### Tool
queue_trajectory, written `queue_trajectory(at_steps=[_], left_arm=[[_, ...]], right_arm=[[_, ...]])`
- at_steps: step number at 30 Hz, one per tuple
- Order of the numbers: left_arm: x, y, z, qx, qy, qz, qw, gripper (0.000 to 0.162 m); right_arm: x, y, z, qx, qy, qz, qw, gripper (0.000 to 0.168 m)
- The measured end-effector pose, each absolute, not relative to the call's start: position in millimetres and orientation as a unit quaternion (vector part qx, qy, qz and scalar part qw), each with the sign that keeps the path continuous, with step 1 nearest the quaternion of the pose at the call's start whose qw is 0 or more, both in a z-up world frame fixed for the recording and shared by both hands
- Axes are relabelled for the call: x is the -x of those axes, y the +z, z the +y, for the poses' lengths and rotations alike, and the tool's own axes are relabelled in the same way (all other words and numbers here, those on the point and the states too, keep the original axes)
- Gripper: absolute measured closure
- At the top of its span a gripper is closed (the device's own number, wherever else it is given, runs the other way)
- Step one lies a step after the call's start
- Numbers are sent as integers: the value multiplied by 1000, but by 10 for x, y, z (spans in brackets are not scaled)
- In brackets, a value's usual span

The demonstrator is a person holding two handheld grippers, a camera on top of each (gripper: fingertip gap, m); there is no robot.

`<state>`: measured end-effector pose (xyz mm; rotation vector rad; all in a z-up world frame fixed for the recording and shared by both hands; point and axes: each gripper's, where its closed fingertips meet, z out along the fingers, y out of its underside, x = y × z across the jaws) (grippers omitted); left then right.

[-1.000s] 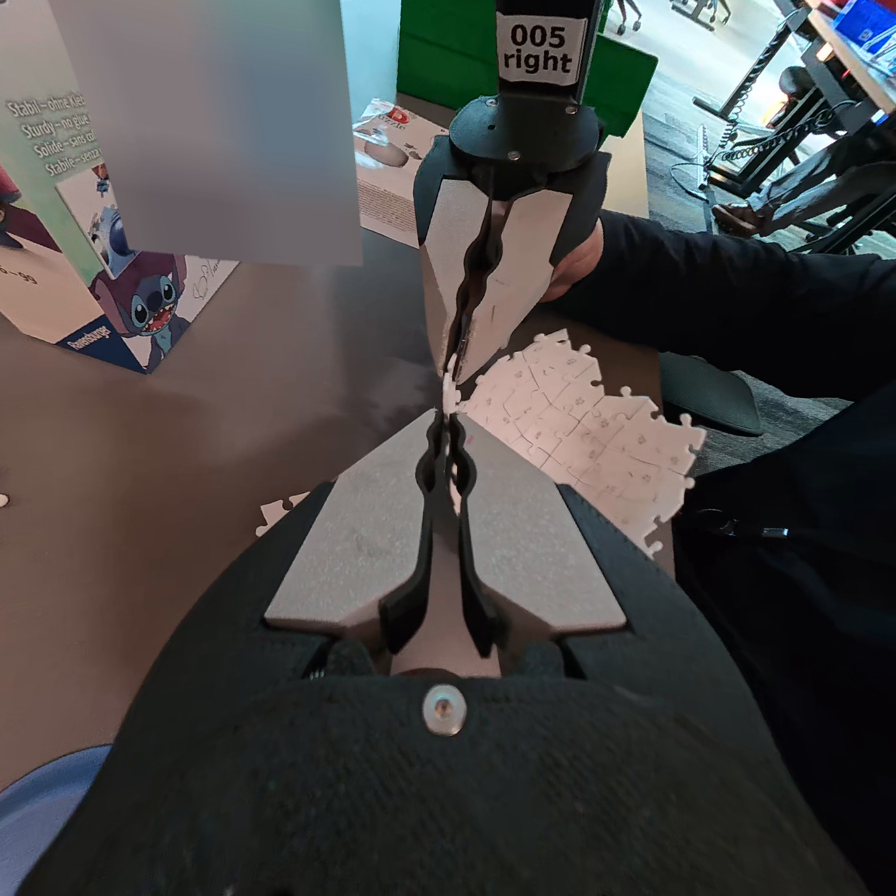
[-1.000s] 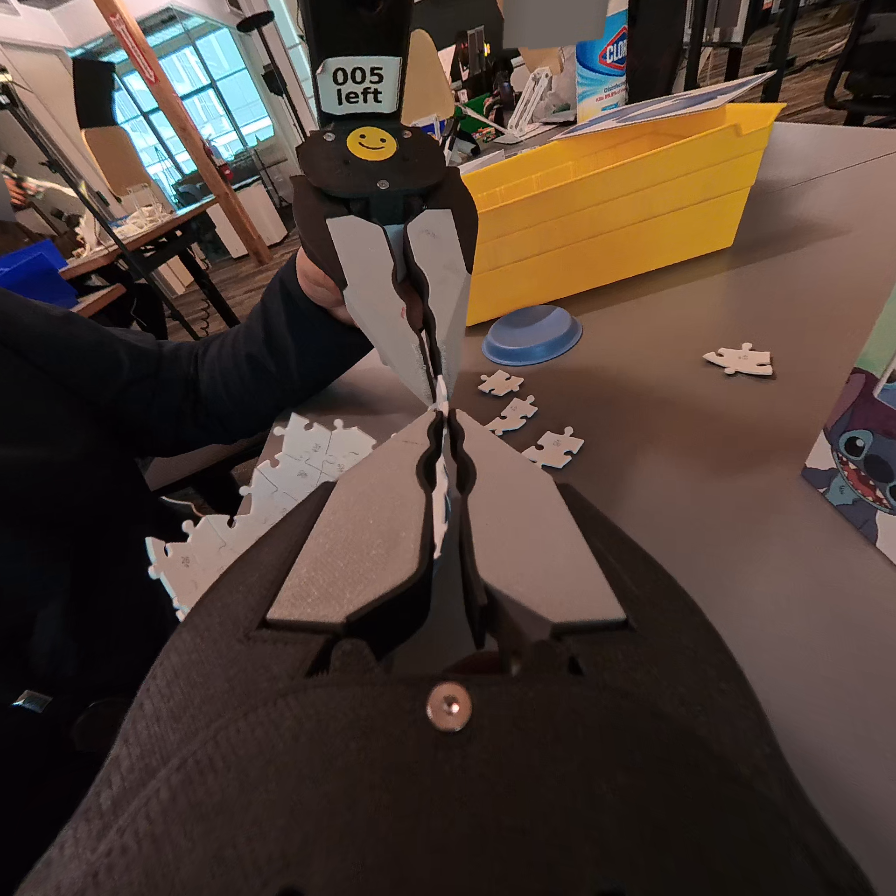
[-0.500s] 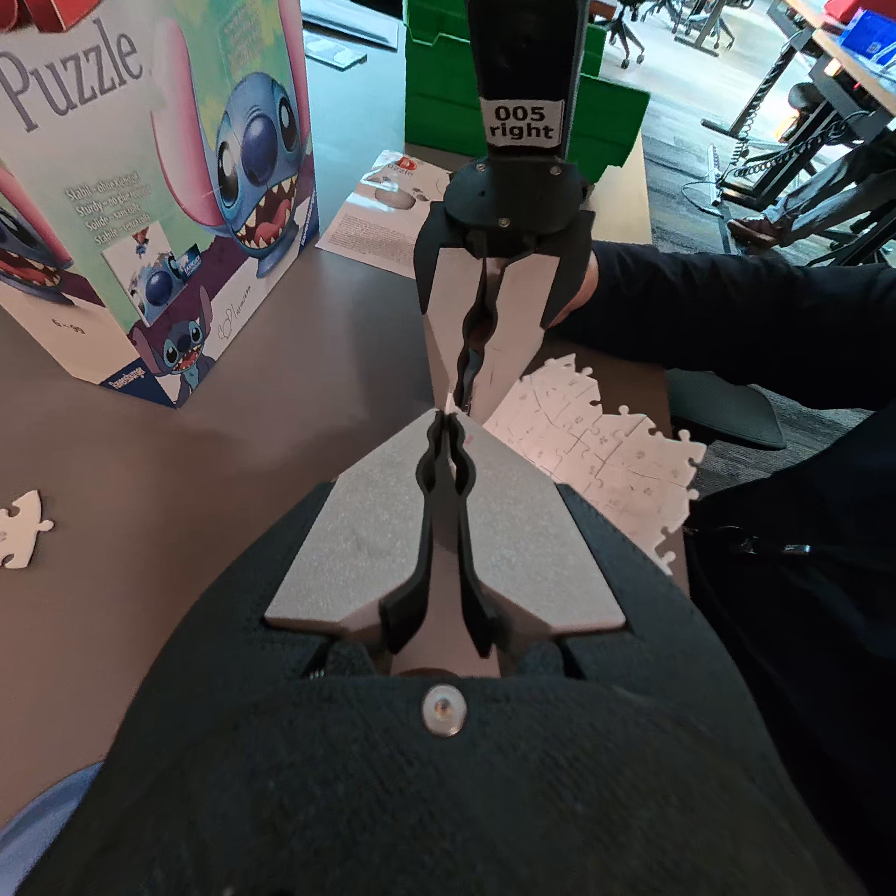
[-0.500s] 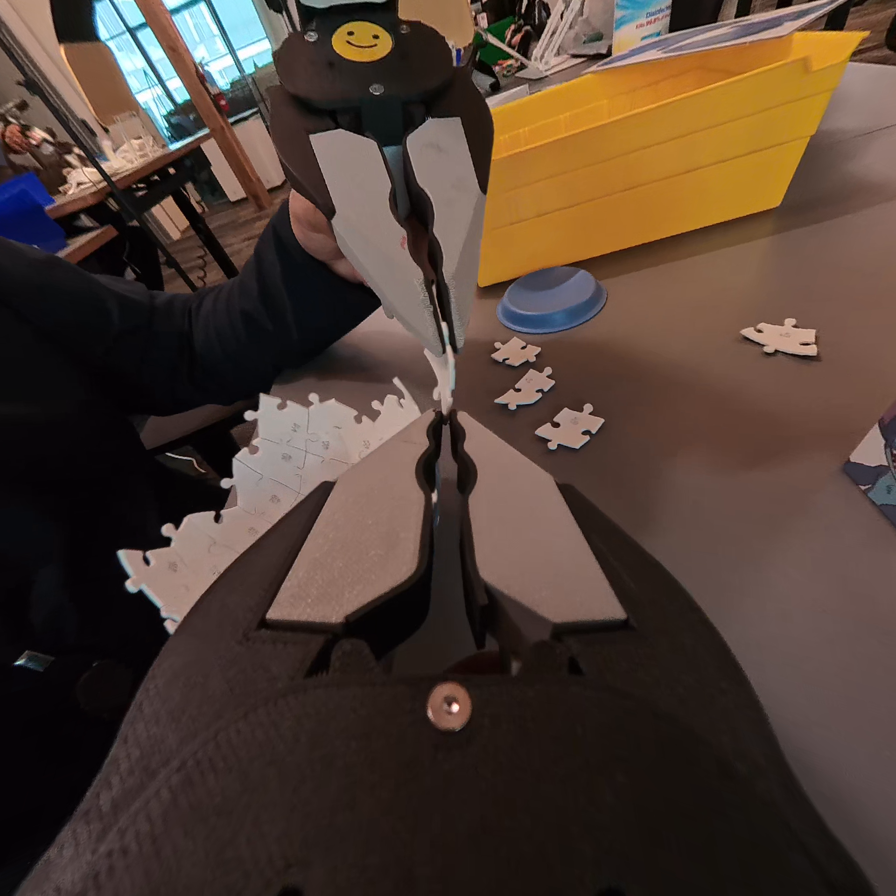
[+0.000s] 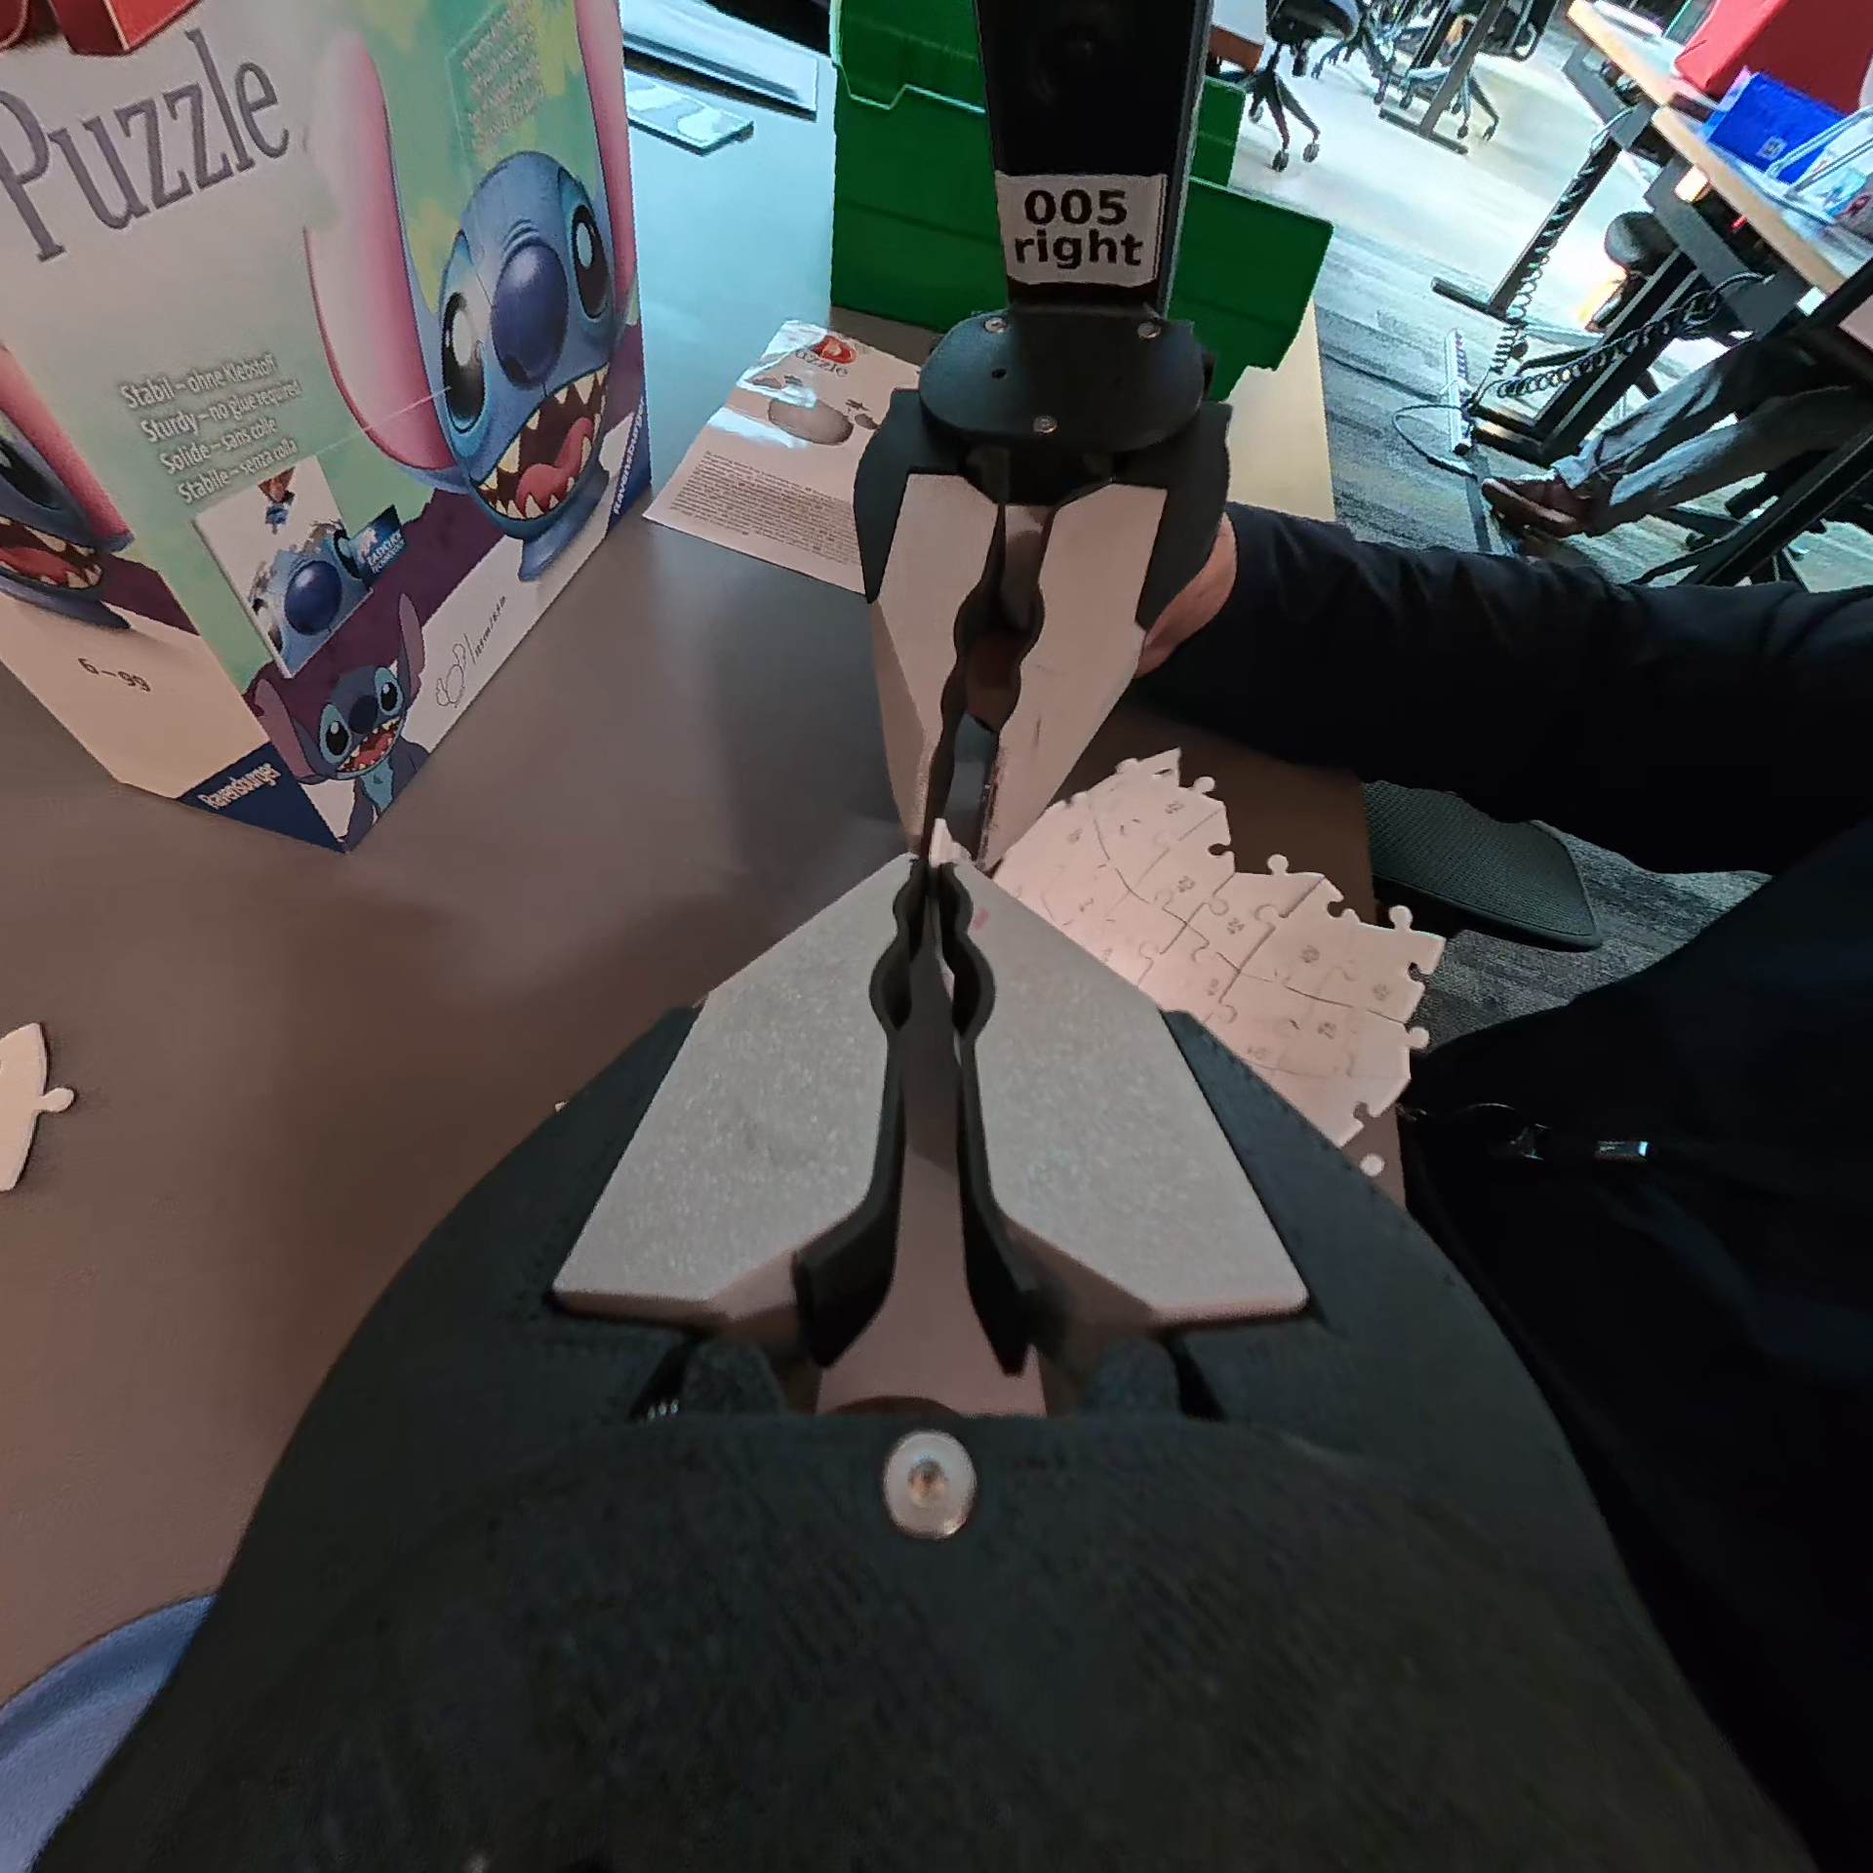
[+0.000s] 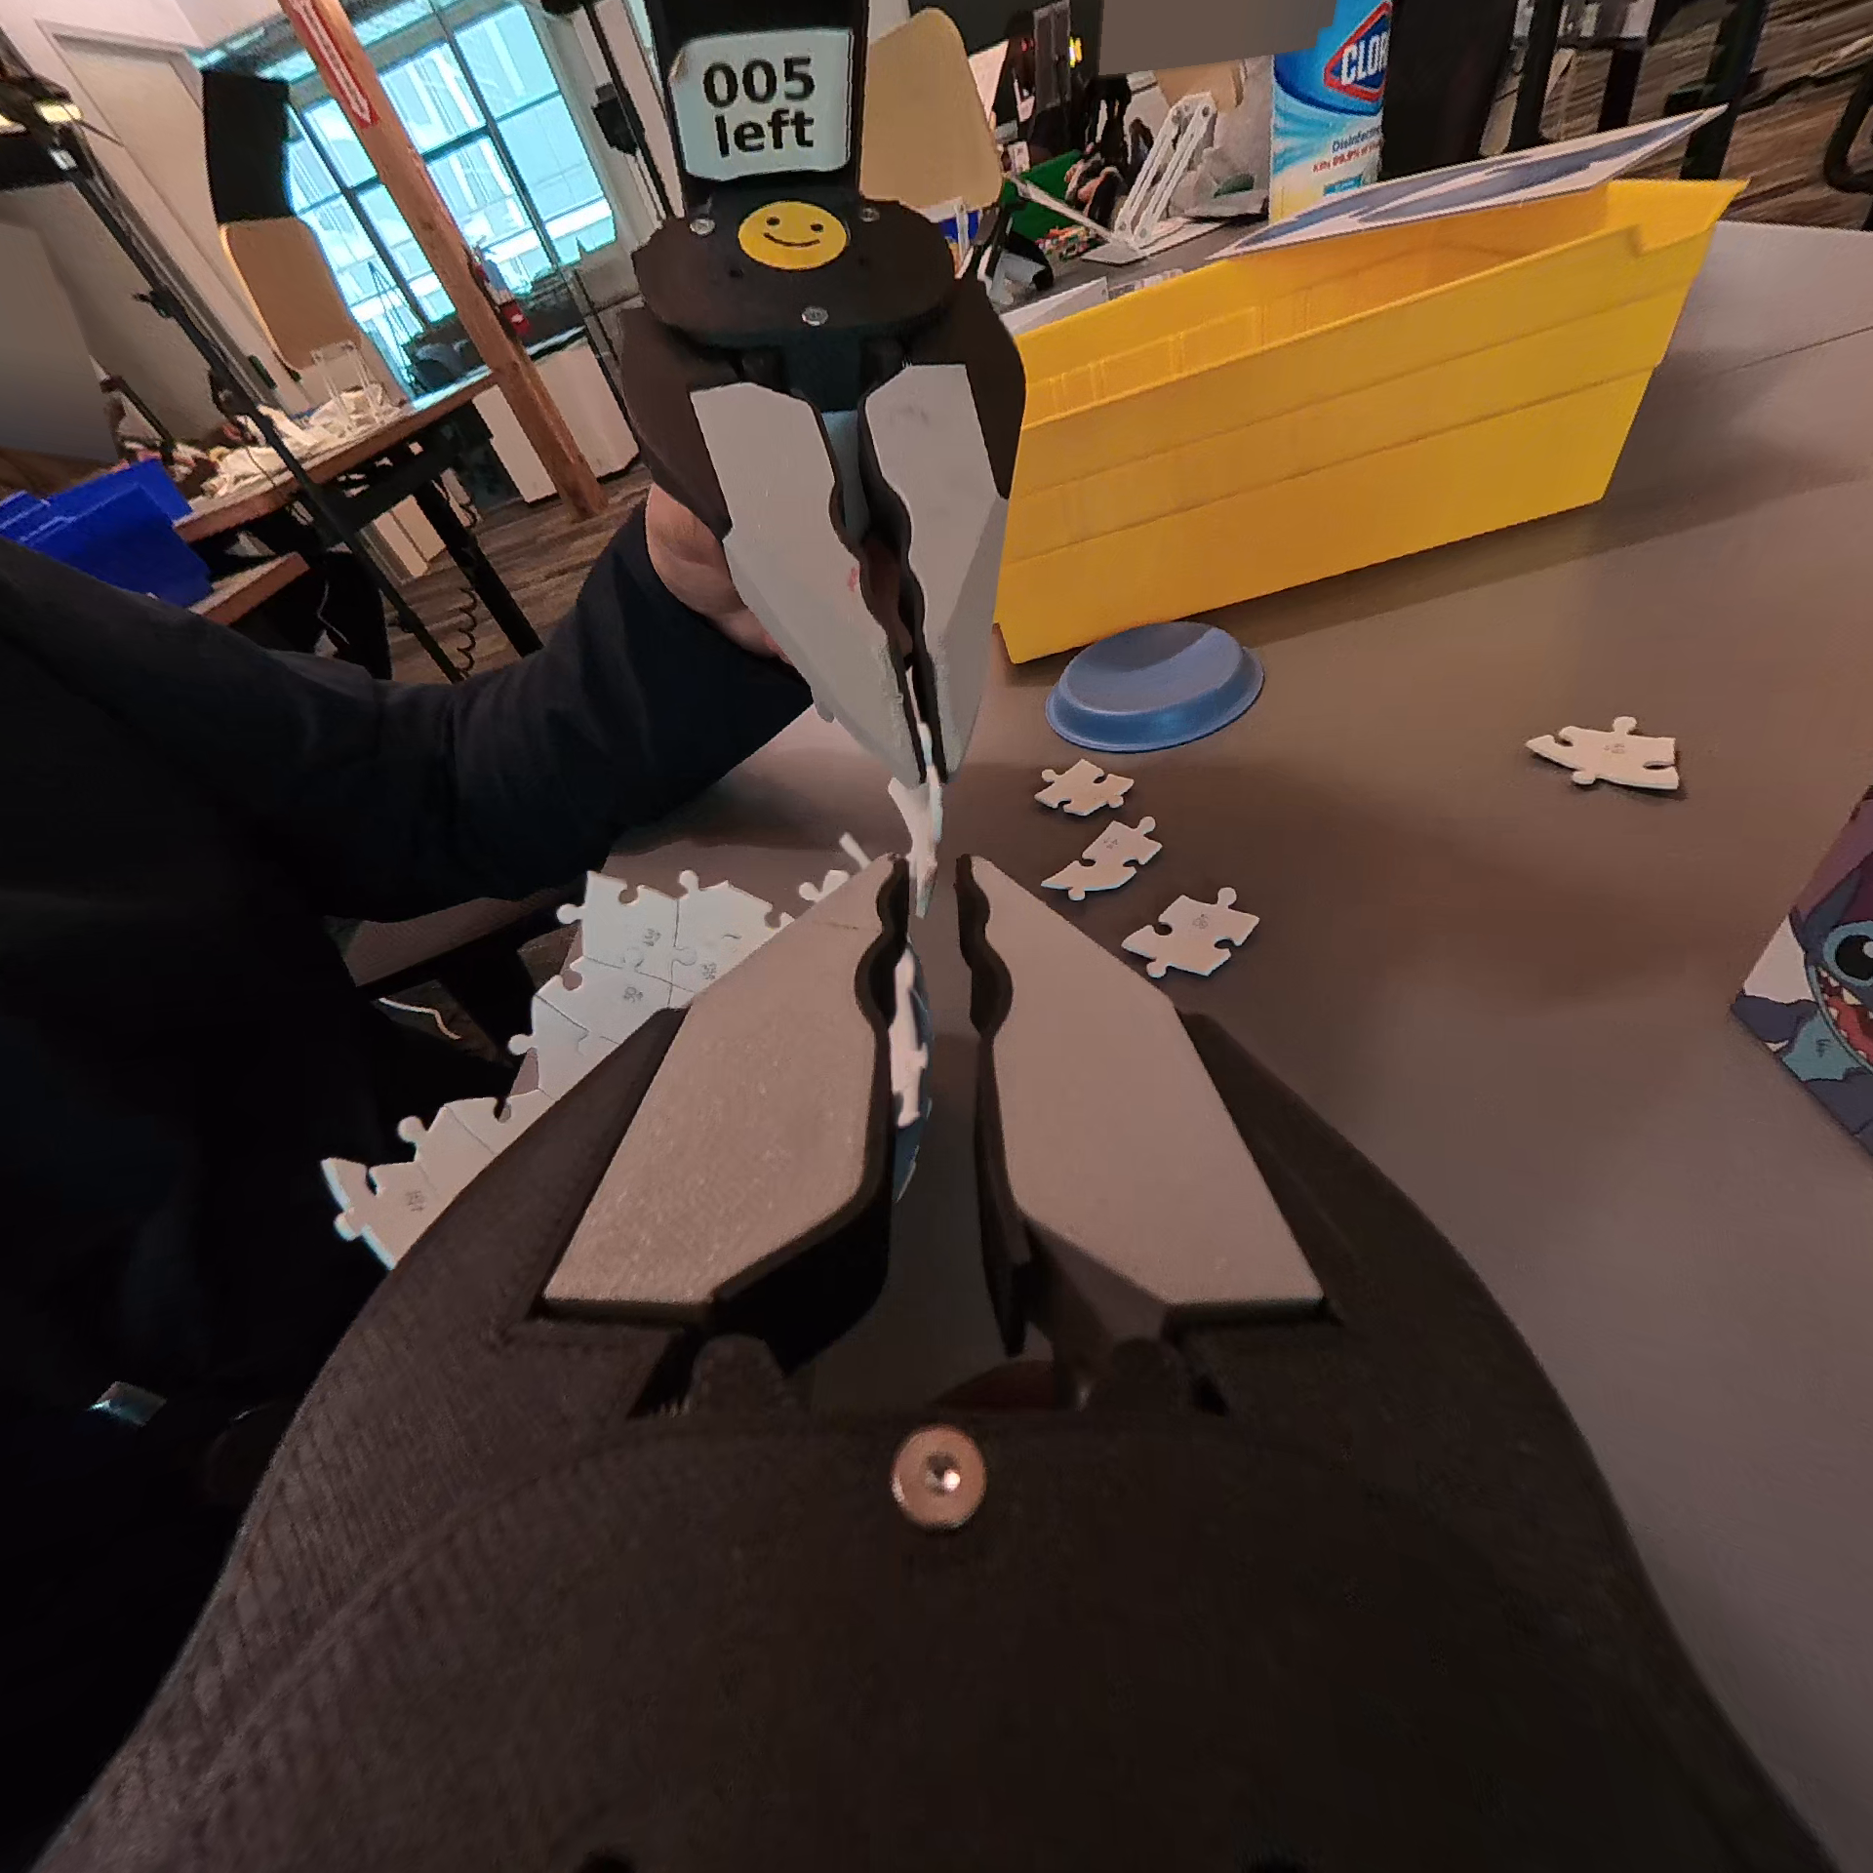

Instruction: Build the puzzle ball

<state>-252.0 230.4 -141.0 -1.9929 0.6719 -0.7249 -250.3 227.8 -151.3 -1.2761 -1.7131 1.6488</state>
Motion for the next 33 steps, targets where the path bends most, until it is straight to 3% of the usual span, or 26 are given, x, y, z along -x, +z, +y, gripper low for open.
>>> queue_trajectory(at_steps=[33], left_arm=[[2480,-1432,2290,805,-282,281,440,162]], right_arm=[[2506,-1525,2263,456,580,-634,233,168]])
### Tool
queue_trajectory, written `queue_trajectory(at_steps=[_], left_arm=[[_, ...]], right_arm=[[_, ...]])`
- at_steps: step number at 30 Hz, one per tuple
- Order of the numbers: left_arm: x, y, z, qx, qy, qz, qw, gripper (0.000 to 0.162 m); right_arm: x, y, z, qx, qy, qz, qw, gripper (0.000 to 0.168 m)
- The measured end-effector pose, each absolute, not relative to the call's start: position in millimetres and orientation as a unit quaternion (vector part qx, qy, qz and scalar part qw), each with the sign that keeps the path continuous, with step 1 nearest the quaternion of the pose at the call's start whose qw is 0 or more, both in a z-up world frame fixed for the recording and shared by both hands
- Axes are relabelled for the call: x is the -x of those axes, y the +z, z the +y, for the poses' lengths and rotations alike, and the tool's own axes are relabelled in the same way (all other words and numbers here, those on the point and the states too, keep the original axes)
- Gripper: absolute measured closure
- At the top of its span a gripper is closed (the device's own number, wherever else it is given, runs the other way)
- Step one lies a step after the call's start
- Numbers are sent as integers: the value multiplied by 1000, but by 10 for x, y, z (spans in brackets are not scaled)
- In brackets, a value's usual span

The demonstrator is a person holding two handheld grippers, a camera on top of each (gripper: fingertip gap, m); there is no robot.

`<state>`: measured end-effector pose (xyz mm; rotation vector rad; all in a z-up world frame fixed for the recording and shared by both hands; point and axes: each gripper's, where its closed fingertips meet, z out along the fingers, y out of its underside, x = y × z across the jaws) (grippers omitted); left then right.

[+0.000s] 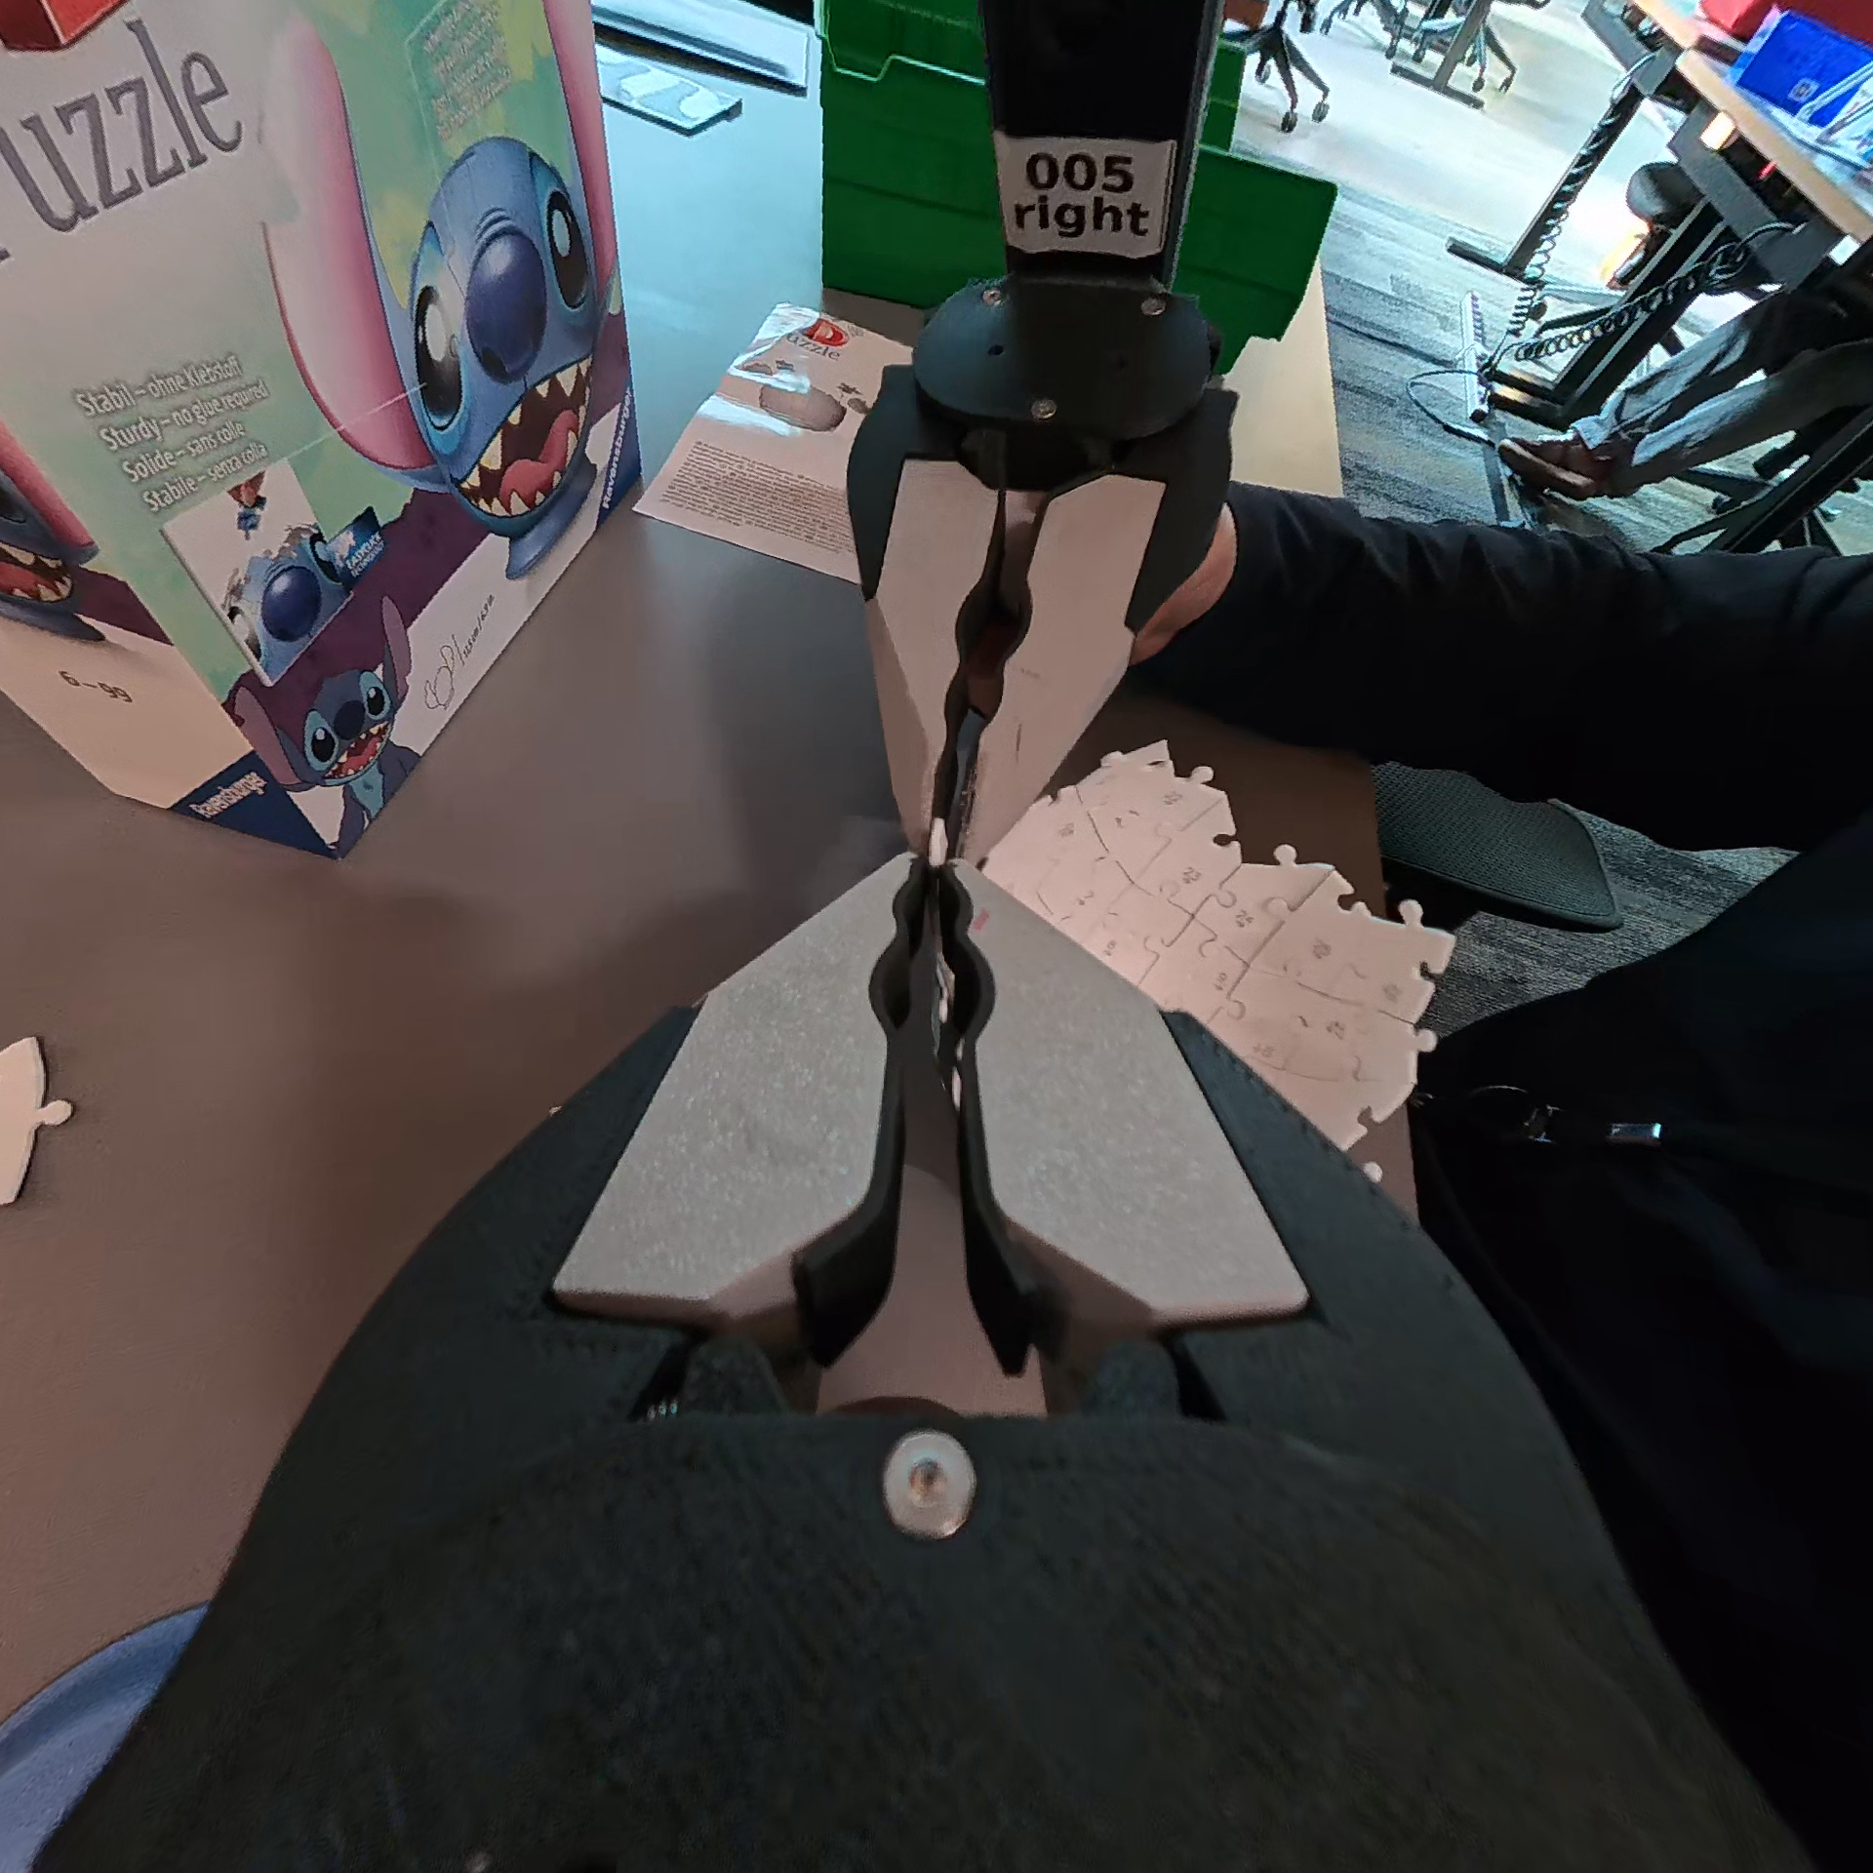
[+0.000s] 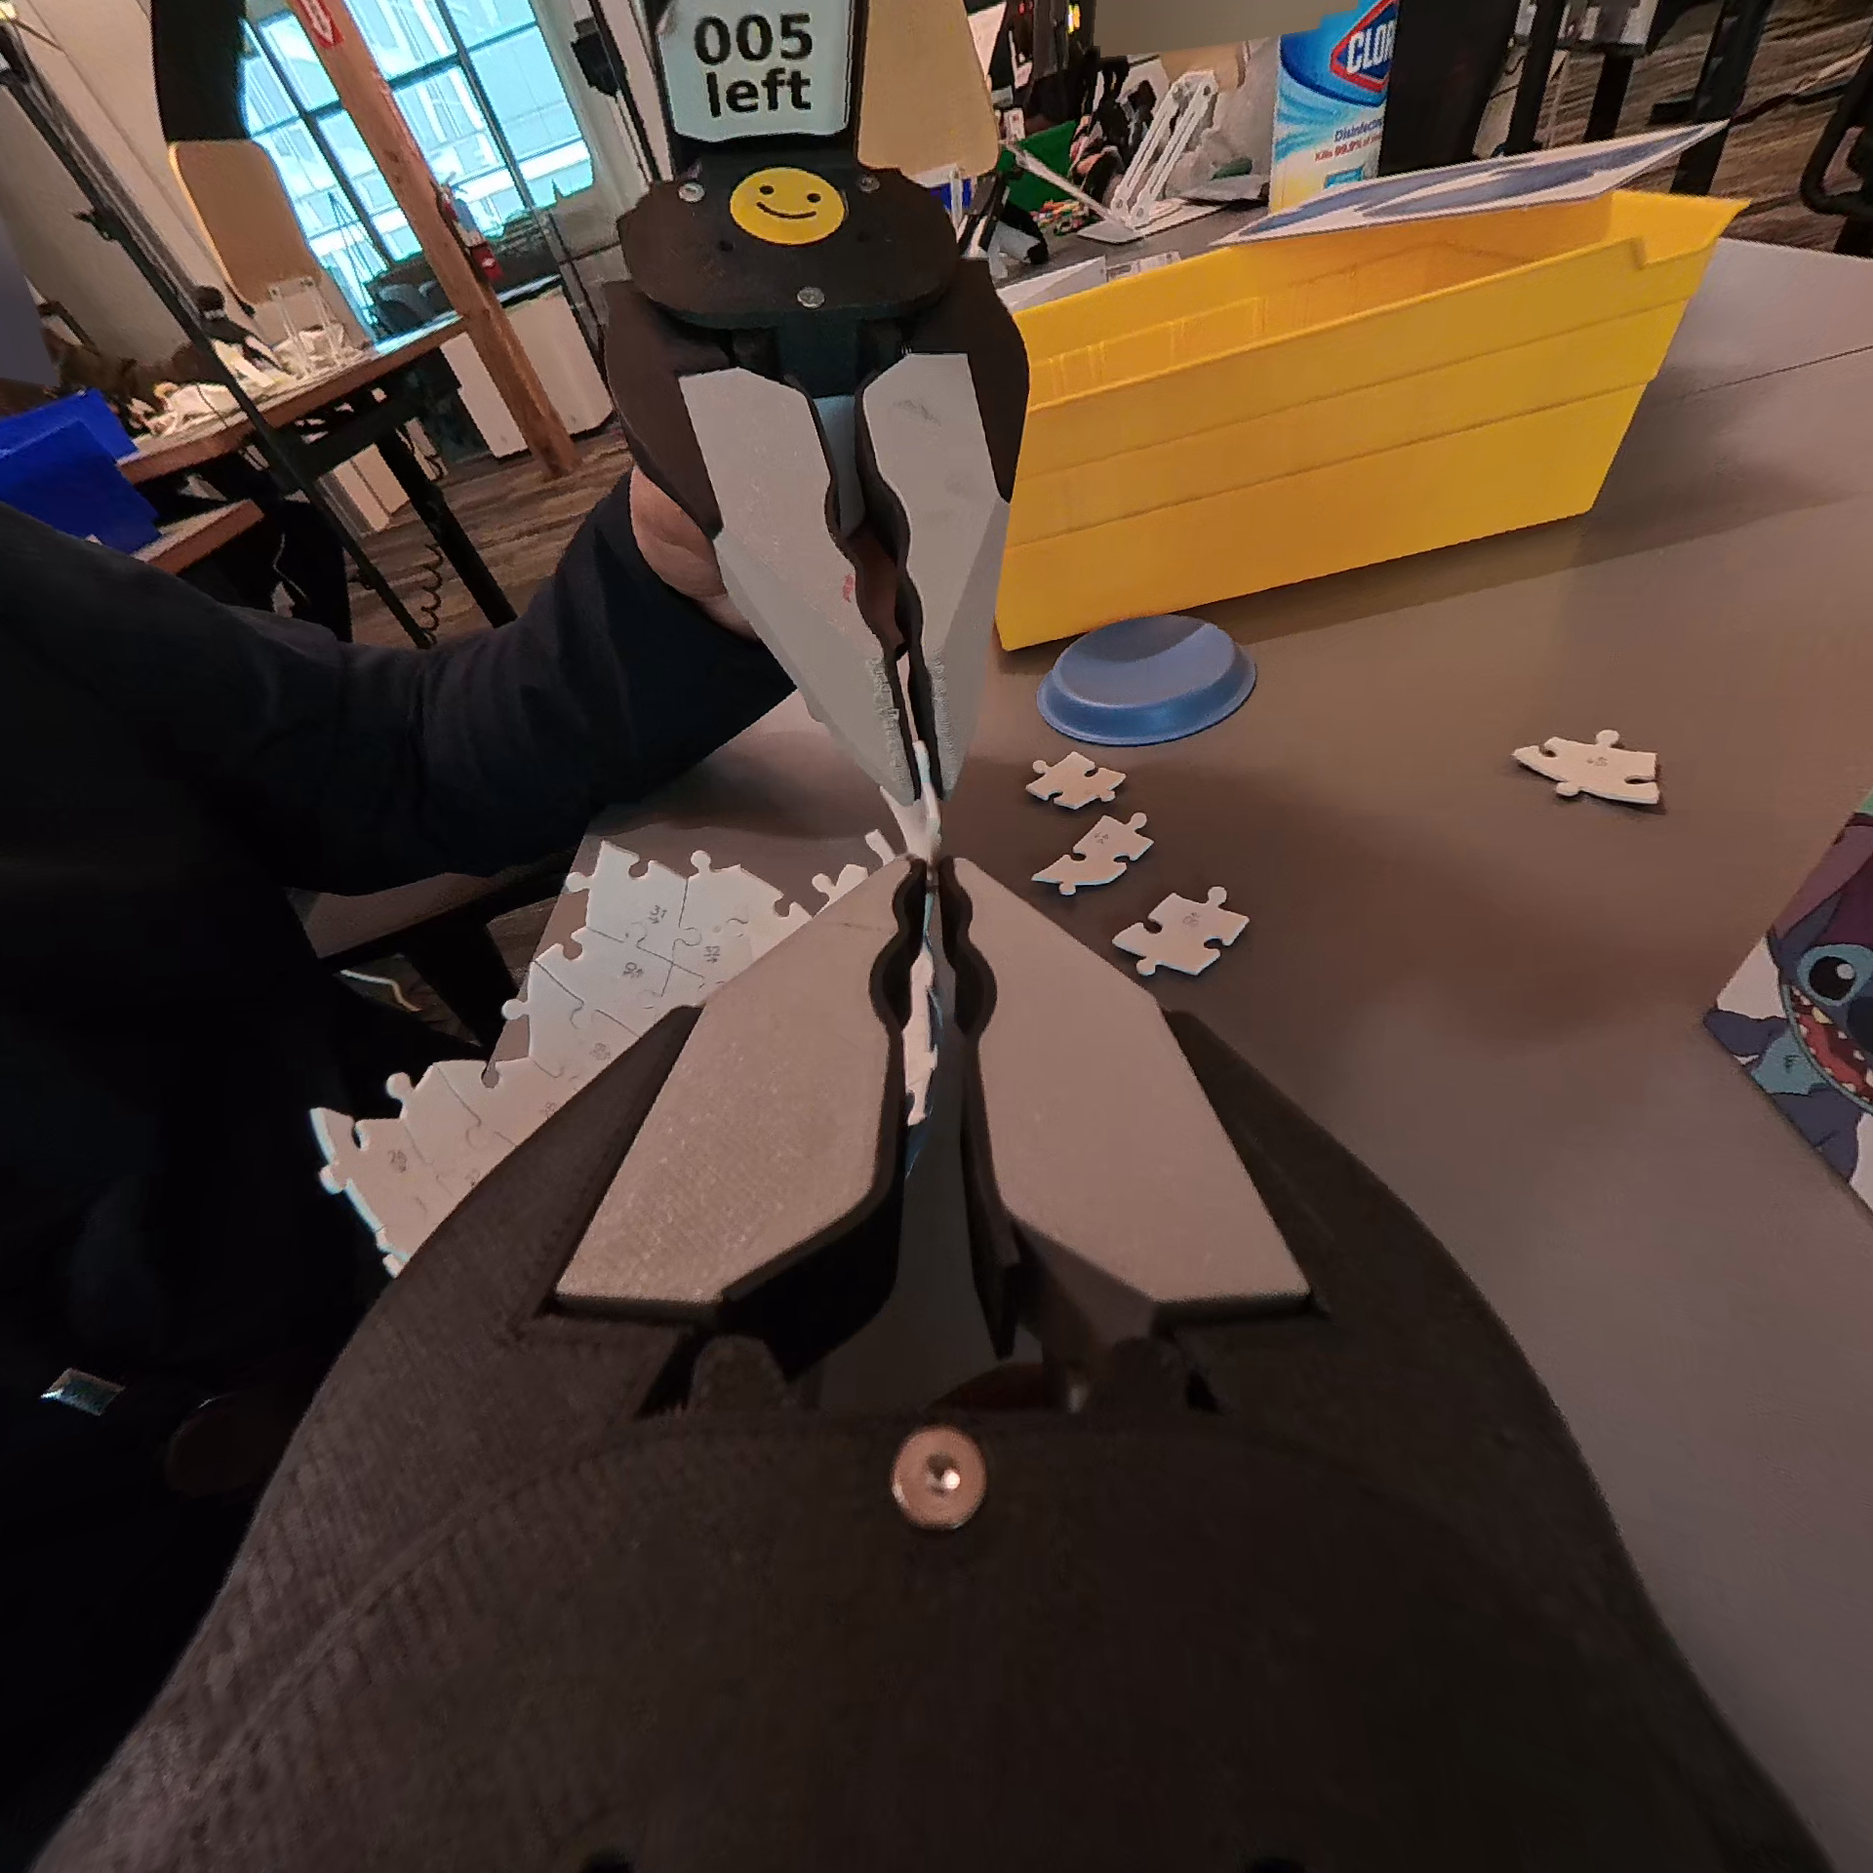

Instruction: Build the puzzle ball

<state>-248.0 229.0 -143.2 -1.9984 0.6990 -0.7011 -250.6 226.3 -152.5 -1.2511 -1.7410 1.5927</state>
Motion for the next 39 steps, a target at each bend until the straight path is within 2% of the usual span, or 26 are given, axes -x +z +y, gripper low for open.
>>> queue_trajectory(at_steps=[33,39], left_arm=[[2415,-1557,2283,814,-278,290,419,162],[2458,-1493,2307,810,-283,277,433,162]], right_arm=[[2512,-1376,2277,456,609,-603,241,168],[2485,-1301,2369,461,624,-581,245,162]])
